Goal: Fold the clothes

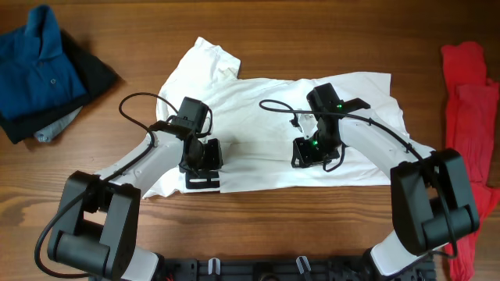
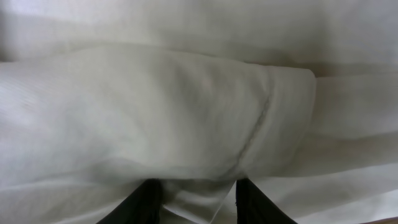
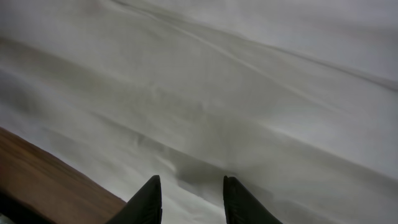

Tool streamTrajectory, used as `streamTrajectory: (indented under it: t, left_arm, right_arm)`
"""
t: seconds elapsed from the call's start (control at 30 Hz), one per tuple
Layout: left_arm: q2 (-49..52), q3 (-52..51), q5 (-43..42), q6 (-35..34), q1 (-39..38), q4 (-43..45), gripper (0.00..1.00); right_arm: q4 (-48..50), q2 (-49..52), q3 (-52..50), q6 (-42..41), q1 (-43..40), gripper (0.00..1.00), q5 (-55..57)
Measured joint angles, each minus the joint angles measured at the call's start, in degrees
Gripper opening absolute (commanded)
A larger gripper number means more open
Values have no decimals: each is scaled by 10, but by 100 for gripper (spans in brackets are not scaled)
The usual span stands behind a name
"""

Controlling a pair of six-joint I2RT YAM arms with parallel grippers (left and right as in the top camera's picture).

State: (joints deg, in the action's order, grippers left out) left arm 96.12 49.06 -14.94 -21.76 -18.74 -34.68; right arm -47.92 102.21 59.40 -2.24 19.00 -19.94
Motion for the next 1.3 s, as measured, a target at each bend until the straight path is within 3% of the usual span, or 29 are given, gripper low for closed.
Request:
streamTrajectory:
  t: [0.37, 0.8, 1.3]
  left_arm:
    - [0, 0, 0, 0, 0, 0, 40]
    - [0, 0, 0, 0, 0, 0, 41]
    - [3, 5, 18, 0, -7, -4, 40]
  right_arm:
    - [30, 26, -2, -40, 0, 32, 23]
    - [64, 23, 8, -205, -3, 31, 144]
    - [21, 27, 30, -191, -64, 28, 243]
